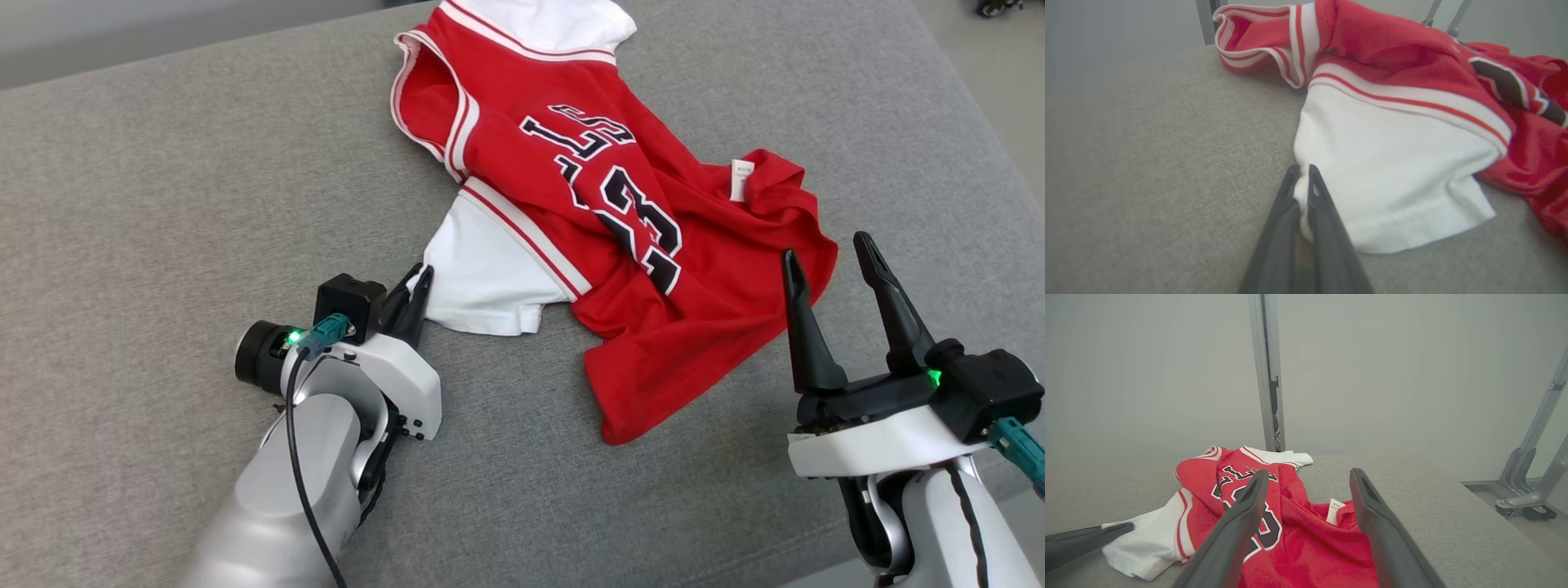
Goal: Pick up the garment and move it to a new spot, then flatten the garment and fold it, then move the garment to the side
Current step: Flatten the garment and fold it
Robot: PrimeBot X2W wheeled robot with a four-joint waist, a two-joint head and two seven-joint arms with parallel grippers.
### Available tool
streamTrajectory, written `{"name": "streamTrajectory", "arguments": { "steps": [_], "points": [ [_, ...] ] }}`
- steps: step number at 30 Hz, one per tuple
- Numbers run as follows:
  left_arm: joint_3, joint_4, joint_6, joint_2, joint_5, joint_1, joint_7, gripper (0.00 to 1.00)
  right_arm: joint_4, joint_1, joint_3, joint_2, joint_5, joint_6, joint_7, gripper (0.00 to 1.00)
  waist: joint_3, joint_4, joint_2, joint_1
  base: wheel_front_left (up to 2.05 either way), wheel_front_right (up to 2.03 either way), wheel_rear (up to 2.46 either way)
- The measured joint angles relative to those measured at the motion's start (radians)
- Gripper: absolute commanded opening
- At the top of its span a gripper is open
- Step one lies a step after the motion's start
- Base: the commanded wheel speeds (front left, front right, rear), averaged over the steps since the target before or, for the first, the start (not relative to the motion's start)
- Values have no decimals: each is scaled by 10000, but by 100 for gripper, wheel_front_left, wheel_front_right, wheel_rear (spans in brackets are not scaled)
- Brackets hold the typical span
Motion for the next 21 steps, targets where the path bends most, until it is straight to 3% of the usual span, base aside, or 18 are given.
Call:
{"name": "streamTrajectory", "arguments": {
  "steps": [6,14,21],
  "points": [
    [531,-278,481,58,-309,239,-234,0,263,35,-13,25,-79,0,0,100,-370,350,0,0,0,0,0],
    [2268,-2316,1101,658,-366,1755,-259,0,625,237,8,29,-86,0,0,100,-1038,1345,0,0,0,0,0],
    [3235,-3108,1210,798,-326,2920,-261,0,867,393,186,17,-163,0,56,100,-1536,2503,0,0,0,0,0]
  ]
}}
